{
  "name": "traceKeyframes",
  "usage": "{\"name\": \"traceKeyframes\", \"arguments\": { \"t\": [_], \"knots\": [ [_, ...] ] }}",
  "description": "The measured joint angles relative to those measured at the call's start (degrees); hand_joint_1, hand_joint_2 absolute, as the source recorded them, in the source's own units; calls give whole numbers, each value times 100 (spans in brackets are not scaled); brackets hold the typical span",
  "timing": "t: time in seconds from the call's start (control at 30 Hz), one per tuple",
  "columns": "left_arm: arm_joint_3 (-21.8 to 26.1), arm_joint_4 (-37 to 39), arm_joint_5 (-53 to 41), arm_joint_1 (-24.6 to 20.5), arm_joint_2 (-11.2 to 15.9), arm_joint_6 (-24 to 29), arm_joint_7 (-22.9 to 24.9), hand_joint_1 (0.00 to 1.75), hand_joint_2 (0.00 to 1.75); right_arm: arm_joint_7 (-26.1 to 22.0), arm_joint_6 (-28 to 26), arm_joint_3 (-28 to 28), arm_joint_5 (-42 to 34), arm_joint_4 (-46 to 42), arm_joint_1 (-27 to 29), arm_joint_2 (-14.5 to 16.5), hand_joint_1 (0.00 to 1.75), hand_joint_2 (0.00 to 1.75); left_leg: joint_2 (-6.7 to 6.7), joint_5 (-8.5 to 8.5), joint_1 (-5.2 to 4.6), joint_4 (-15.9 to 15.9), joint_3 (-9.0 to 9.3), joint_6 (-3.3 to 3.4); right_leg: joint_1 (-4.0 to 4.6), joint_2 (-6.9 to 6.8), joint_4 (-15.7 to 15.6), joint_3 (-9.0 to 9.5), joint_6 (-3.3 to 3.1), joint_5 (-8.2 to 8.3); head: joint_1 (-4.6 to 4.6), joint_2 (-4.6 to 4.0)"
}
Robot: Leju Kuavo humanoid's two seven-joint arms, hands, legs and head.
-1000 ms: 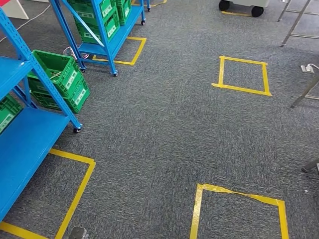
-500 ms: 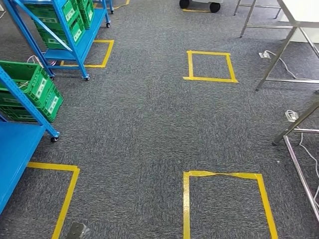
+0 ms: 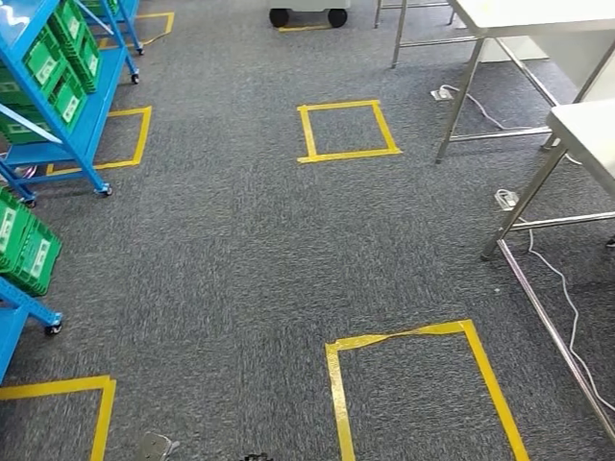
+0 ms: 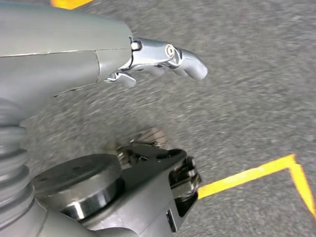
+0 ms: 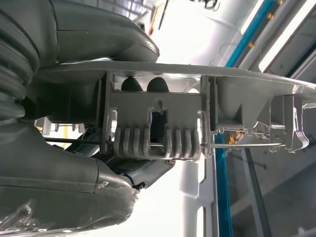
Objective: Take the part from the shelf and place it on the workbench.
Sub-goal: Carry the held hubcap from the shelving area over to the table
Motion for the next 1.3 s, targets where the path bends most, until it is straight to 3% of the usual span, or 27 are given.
{"name": "traceKeyframes", "arguments": {
  "t": [0.03, 0.07, 0.1, 0.17, 0.23, 0.27, 0.33, 0.4, 0.43, 0.47, 0.53, 0.57, 0.6, 0.63, 0.67, 0.7, 0.73, 0.77, 0.83, 0.9, 0.93, 0.97, 1.07, 1.1, 1.17, 1.23, 1.3],
  "knots": [
    [-56, -7, 48, 18, 33, 20, 1, 0, 175, 3, 0, 5, 8, 3, -10, 2, 175, 175, -85, -195, 8, -357, 238, 10, -16, 88, -12, 57, 35, -81, -8, -4],
    [-105, -22, 77, 20, 60, 34, 1, 0, 175, 5, -1, 11, 13, 6, -18, 3, 175, 175, -134, -529, 7, -682, 483, 38, -32, 165, -4, 107, 79, -125, -29, -5],
    [-145, -39, 94, 2, 81, 43, 1, 0, 175, 9, -5, 16, 15, 7, -23, 5, 175, 175, -108, -810, -1, -931, 692, 81, -46, 225, 50, 96, 122, -114, -36, -4],
    [-201, -83, 106, -43, 118, 52, -3, 0, 175, 17, -13, 25, 14, 8, -16, 8, 175, 175, -19, -1076, 3, -1130, 898, 170, -60, 118, 471, -126, 194, 46, -24, -3],
    [-243, -104, 110, -30, 144, 57, -7, 0, 175, 22, -10, 35, 16, 13, -22, 9, 175, 175, 83, -1230, 12, -1178, 1116, 232, -38, -221, 1250, -635, 235, 135, 23, -2],
    [-264, -106, 111, -14, 153, 57, -9, 0, 175, 21, -9, 38, 17, 14, -26, 9, 175, 175, 143, -1323, 10, -1186, 1231, 247, -26, -381, 1619, -941, 246, 45, 40, -3],
    [-303, -106, 118, 10, 163, 57, -9, 0, 175, 21, -15, 34, 18, 15, -35, 9, 175, 175, 246, -1524, 9, -1193, 1469, 250, -14, -484, 2024, -1521, 247, -372, 55, -1],
    [-330, -107, 144, 17, 172, 66, -9, 0, 175, 23, -19, 32, 20, 15, -31, 9, 175, 175, 349, -1760, 11, -1201, 1769, 242, -9, -506, 1943, -1908, 237, -675, 67, 0],
    [-348, -109, 162, 17, 177, 72, -9, 0, 175, 23, -18, 32, 23, 15, -28, 9, 175, 175, 403, -1890, 13, -1211, 1939, 232, -8, -548, 1750, -2029, 227, -576, 73, 0],
    [-366, -111, 185, 19, 188, 81, -9, 0, 175, 23, -18, 32, 26, 17, -25, 9, 175, 175, 458, -2021, 7, -1231, 2088, 215, -1, -669, 1483, -2119, 210, -187, 78, 0],
    [-406, -116, 223, 26, 210, 100, -11, 0, 175, 21, -24, 34, 31, 25, -43, 9, 175, 175, 565, -2263, -30, -1305, 2346, 164, 32, -966, 1006, -2211, 142, 826, 87, 1],
    [-424, -124, 250, 32, 232, 113, -13, 0, 175, 26, -26, 36, 31, 32, -47, 9, 175, 175, 621, -2324, -50, -1384, 2463, 124, 48, -1031, 865, -2217, 102, 1162, 74, 1],
    [-444, -136, 292, 34, 253, 123, -19, 0, 175, 30, -29, 38, 33, 38, -49, 10, 175, 175, 665, -2315, -62, -1434, 2558, 82, 55, -998, 795, -2189, 65, 1249, 65, 1],
    [-471, -156, 362, 30, 275, 128, -25, 0, 175, 37, -30, 40, 34, 43, -43, 10, 175, 175, 683, -2224, -57, -1402, 2591, 41, 49, -896, 758, -2103, 28, 1187, 47, 3],
    [-507, -177, 452, 18, 302, 135, -34, 0, 175, 41, -33, 44, 36, 46, -30, 11, 175, 175, 637, -2061, -47, -1196, 2537, 12, 35, -813, 700, -2004, -6, 1164, 33, 2],
    [-550, -191, 537, 0, 321, 149, -43, 0, 175, 41, -36, 46, 40, 47, -34, 12, 175, 175, 545, -1903, -38, -845, 2347, -3, 25, -754, 639, -1880, -36, 1126, 20, 3],
    [-589, -200, 602, -12, 334, 167, -46, 0, 175, 41, -39, 49, 42, 49, -44, 13, 175, 175, 442, -1832, -28, -436, 2071, -8, 17, -687, 566, -1737, -61, 1093, 2, 3],
    [-635, -201, 645, -12, 349, 214, -35, 0, 175, 40, -41, 54, 51, 51, -54, 13, 175, 175, 350, -1898, -27, -83, 1750, -2, 17, -616, 484, -1603, -70, 1051, -9, 2],
    [-718, -201, 735, 12, 373, 311, 3, 0, 175, 45, -45, 63, 74, 55, -65, 13, 175, 175, 283, -2474, -28, 248, 1175, 24, 21, -434, 326, -1343, -72, 970, -24, 3],
    [-783, -201, 902, 27, 406, 362, 41, 0, 175, 59, -55, 72, 103, 55, -63, 13, 175, 175, 256, -3081, -45, 209, 793, 63, 25, -263, 252, -1099, -75, 856, -31, 3],
    [-804, -201, 987, 30, 425, 366, 54, 0, 175, 66, -61, 76, 112, 57, -63, 13, 175, 175, 225, -3083, -55, 64, 678, 81, 23, -187, 242, -978, -78, 780, -28, 3],
    [-826, -201, 1054, 32, 446, 365, 63, 0, 175, 73, -69, 80, 121, 61, -61, 13, 175, 175, 148, -2752, -64, -184, 615, 90, 18, -118, 235, -899, -75, 700, -29, 3],
    [-889, -208, 1197, 60, 500, 354, 82, 0, 175, 95, -111, 96, 138, 70, -59, 13, 175, 175, -156, -1173, -63, -1059, 525, 113, 13, 109, 298, -791, -20, 482, -63, 2],
    [-910, -220, 1245, 68, 511, 352, 86, 0, 175, 102, -125, 102, 143, 70, -45, 13, 175, 175, -176, -888, -58, -1188, 517, 124, 18, 187, 327, -778, 3, 424, -76, 2],
    [-962, -242, 1319, 44, 525, 354, 90, 0, 175, 109, -137, 113, 157, 66, 8, 14, 175, 175, -74, -647, -35, -1249, 554, 155, 26, 258, 358, -792, 40, 321, -70, 2],
    [-1008, -260, 1352, -6, 536, 362, 86, 0, 175, 110, -139, 123, 174, 57, 40, 14, 175, 175, 65, -610, -19, -1274, 566, 202, 50, -9, 590, -869, 86, 60, -43, 2],
    [-1036, -275, 1365, -18, 546, 370, 85, 0, 175, 111, -140, 136, 185, 52, 43, 13, 175, 175, 200, -622, -19, -1280, 562, 240, 64, -374, 1215, -1125, 136, -394, -25, 2]
  ]
}}
